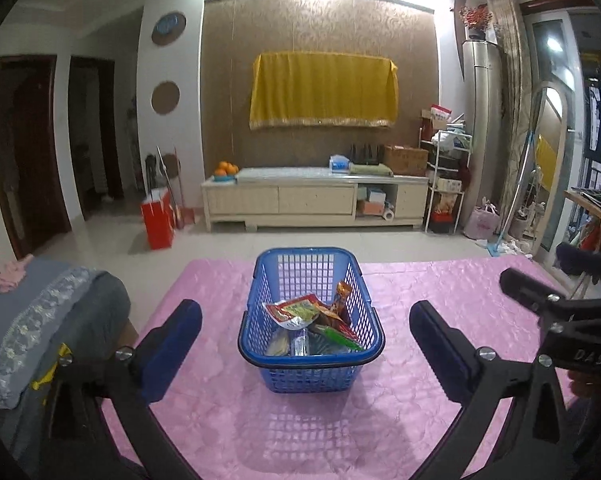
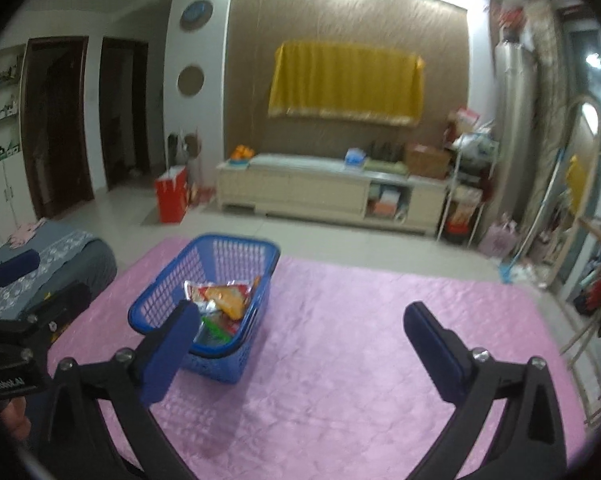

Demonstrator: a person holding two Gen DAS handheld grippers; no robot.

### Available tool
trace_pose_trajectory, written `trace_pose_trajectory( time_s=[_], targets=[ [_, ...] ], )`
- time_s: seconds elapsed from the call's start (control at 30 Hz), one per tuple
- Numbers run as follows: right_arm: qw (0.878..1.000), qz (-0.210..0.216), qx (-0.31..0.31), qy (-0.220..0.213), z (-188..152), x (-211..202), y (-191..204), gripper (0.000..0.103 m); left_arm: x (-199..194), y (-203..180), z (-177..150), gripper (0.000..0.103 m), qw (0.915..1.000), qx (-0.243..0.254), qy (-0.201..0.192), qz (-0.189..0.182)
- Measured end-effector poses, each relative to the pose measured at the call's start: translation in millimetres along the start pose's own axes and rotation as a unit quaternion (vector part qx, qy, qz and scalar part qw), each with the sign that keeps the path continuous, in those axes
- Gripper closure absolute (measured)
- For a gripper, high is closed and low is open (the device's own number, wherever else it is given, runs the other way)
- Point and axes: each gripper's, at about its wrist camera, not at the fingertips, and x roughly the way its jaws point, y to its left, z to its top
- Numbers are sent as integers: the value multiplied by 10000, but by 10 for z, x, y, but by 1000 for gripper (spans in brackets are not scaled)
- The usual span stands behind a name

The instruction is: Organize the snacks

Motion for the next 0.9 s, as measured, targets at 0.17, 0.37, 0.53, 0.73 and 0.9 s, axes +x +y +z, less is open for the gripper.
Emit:
trace_pose_trajectory(
  time_s=[0.17, 0.37, 0.53, 0.73, 0.9],
  targets=[
    [9998, -3, -55, -168, 5, -227, 34, 0, -123, -103, 22, 0, 9999, 74, -47, -63],
    [9999, -24, 126, -82, -18, -316, -24, 0, -187, -135, 33, 0, 9995, 31, -45, -302],
    [9998, -38, 204, -49, -26, -315, -43, 0, -183, -172, 23, 0, 9996, 79, -69, -281],
    [9998, -40, 187, -78, -52, -344, -34, 0, -209, -163, 32, 0, 9997, 56, -78, -227],
    [9998, -19, 185, -87, -71, -370, -11, 0, -213, -143, 22, 0, 9998, 42, -57, -198]
  ],
)
